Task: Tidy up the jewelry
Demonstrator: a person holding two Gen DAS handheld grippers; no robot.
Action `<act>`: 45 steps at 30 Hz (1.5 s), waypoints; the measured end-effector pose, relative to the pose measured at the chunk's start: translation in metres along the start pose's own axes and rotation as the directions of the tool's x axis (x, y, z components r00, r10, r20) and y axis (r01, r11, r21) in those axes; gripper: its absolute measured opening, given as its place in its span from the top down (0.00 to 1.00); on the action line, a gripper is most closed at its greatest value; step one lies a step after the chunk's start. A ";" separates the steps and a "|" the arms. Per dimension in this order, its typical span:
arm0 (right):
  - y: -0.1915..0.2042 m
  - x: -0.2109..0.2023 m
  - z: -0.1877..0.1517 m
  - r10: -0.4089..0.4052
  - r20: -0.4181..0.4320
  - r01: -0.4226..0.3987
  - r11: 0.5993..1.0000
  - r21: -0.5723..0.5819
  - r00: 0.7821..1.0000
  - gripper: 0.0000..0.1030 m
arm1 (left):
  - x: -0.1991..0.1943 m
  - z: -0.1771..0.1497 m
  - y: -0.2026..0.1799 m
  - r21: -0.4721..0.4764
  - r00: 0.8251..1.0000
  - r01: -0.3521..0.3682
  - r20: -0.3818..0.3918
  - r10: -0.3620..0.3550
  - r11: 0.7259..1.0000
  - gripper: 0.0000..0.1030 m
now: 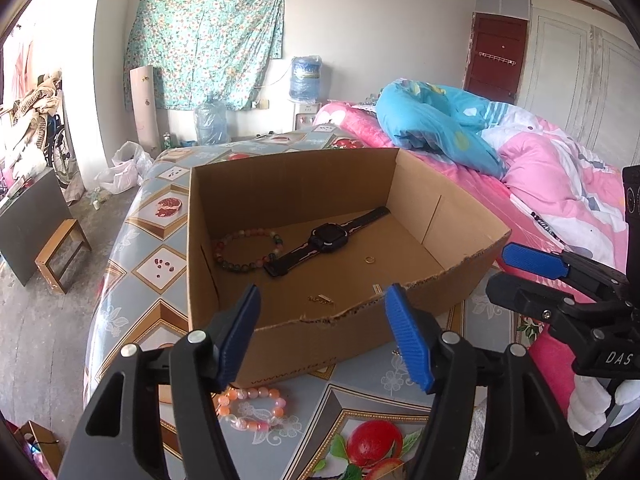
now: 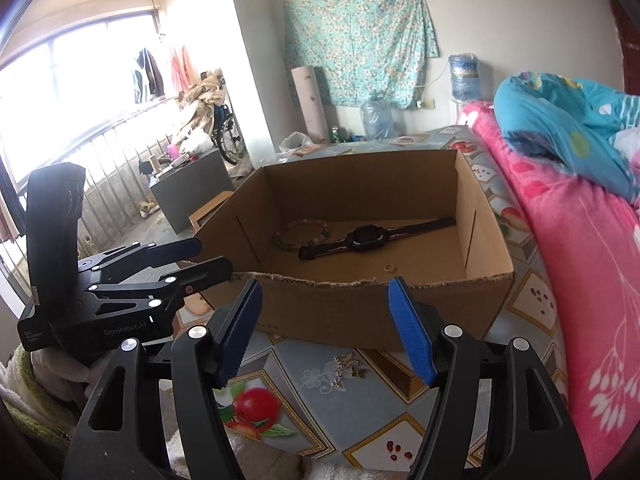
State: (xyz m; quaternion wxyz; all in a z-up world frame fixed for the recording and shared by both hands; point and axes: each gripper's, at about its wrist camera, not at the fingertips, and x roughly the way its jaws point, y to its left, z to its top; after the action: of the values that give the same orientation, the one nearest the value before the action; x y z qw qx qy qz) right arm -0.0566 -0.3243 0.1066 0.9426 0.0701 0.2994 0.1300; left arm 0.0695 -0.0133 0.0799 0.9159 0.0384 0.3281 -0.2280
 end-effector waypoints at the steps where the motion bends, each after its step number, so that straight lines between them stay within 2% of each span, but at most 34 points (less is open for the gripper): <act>1: -0.002 -0.002 -0.004 -0.009 -0.008 0.009 1.000 0.003 1.000 0.39 | -0.002 -0.003 0.000 0.006 1.000 -0.002 0.000 0.002 1.000 0.38; 8: -0.017 0.000 -0.039 -0.048 -0.114 0.055 0.997 0.060 0.992 0.38 | -0.010 -0.024 -0.008 0.024 1.000 -0.010 -0.025 0.010 1.000 0.35; 13: -0.024 0.003 -0.059 -0.073 -0.158 0.090 0.990 0.108 0.985 0.38 | -0.004 -0.040 -0.013 0.014 0.997 -0.018 -0.076 0.019 1.000 0.35; 19: -0.028 0.017 -0.075 -0.111 -0.217 0.139 0.983 0.118 0.970 0.38 | 0.013 -0.060 -0.023 0.058 0.989 -0.063 -0.129 0.070 0.996 0.35; 29: -0.035 0.033 -0.086 -0.176 -0.268 0.212 0.971 0.112 0.947 0.38 | 0.032 -0.084 -0.032 0.095 0.973 -0.068 -0.216 0.087 0.993 0.35; 45: -0.032 0.044 -0.087 -0.194 -0.289 0.227 0.970 0.087 0.937 0.38 | 0.043 -0.090 -0.041 0.118 0.967 -0.065 -0.238 0.092 0.991 0.35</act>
State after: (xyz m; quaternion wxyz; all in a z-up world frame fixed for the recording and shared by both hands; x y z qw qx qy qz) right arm -0.0659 -0.3379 0.0050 0.8937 0.0746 0.4419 0.0187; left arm 0.0284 -0.0474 -0.0136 0.8738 0.1290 0.4229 -0.2027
